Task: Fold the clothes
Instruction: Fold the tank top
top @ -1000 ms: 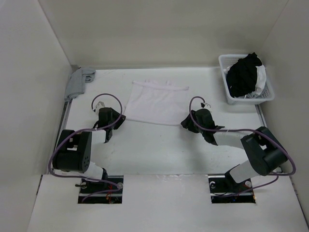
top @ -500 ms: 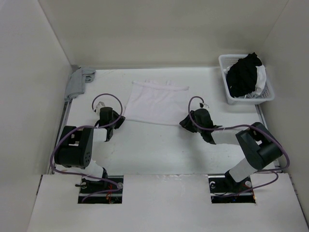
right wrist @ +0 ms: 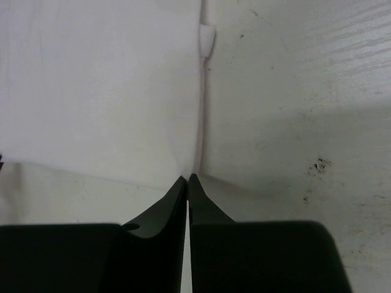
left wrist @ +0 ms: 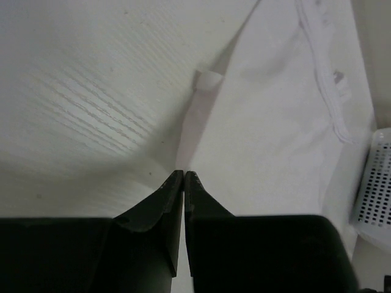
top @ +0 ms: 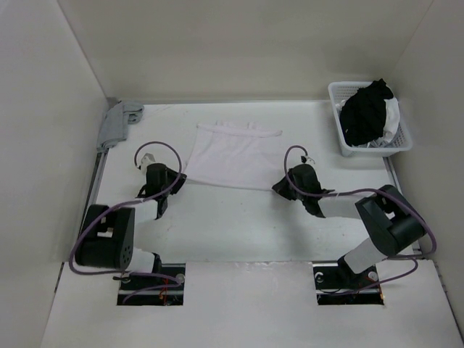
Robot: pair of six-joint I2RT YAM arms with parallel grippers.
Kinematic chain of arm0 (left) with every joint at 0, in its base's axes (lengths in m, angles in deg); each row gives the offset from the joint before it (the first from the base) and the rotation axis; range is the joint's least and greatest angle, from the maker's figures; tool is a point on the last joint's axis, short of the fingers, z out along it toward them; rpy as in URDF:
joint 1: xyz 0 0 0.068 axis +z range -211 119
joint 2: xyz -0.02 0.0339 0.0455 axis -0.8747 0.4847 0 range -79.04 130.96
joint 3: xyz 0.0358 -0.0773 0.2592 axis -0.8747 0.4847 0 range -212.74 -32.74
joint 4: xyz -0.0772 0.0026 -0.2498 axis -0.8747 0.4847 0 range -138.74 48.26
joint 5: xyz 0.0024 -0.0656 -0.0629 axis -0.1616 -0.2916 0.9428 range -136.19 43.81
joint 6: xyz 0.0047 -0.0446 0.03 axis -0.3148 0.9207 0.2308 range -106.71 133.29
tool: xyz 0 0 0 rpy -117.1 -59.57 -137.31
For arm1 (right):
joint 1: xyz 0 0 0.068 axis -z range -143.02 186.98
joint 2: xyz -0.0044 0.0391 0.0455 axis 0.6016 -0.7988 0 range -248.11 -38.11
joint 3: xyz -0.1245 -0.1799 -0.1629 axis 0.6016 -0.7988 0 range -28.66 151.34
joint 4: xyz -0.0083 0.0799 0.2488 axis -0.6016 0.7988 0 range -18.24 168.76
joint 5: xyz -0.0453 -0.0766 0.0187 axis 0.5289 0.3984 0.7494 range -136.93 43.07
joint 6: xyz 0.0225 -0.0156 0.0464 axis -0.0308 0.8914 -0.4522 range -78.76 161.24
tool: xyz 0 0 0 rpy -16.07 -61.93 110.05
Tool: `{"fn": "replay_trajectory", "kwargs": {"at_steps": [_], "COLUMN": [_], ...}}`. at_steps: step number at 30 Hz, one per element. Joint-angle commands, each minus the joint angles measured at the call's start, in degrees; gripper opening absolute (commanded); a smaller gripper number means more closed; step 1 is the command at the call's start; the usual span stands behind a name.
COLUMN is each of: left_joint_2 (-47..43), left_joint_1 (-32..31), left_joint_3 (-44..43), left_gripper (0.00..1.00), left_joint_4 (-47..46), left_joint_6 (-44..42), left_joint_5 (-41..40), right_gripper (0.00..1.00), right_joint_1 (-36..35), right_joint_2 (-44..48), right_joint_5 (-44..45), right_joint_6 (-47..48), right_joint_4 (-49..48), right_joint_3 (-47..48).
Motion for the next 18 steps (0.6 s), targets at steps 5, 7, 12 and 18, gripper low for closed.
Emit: {"fn": "replay_trajectory", "kwargs": {"at_steps": [5, 7, 12, 18], "left_joint_2": [-28.8, -38.9, -57.1, -63.7], "left_joint_1": [-0.8, -1.1, -2.2, -3.3], "left_joint_3": [-0.3, -2.7, -13.9, -24.1], "left_gripper": [0.03, 0.03, 0.03, 0.03], "left_joint_4": [11.4, 19.2, 36.1, 44.3], "left_joint_6": [-1.4, -2.7, -6.0, -6.9], "left_joint_5": [-0.3, -1.0, -2.7, -3.3], "right_gripper": [0.05, 0.05, 0.05, 0.06], "right_joint_1": [-4.1, -7.4, -19.7, -38.3], "right_joint_2": [22.5, 33.2, 56.8, 62.1], "right_joint_5": [4.2, 7.0, 17.3, 29.4], "right_joint_6": [3.4, 5.0, 8.5, 11.9], "right_joint_4": [8.2, 16.8, 38.7, 48.7], "right_joint_3": [-3.3, -3.0, 5.5, 20.4]}}
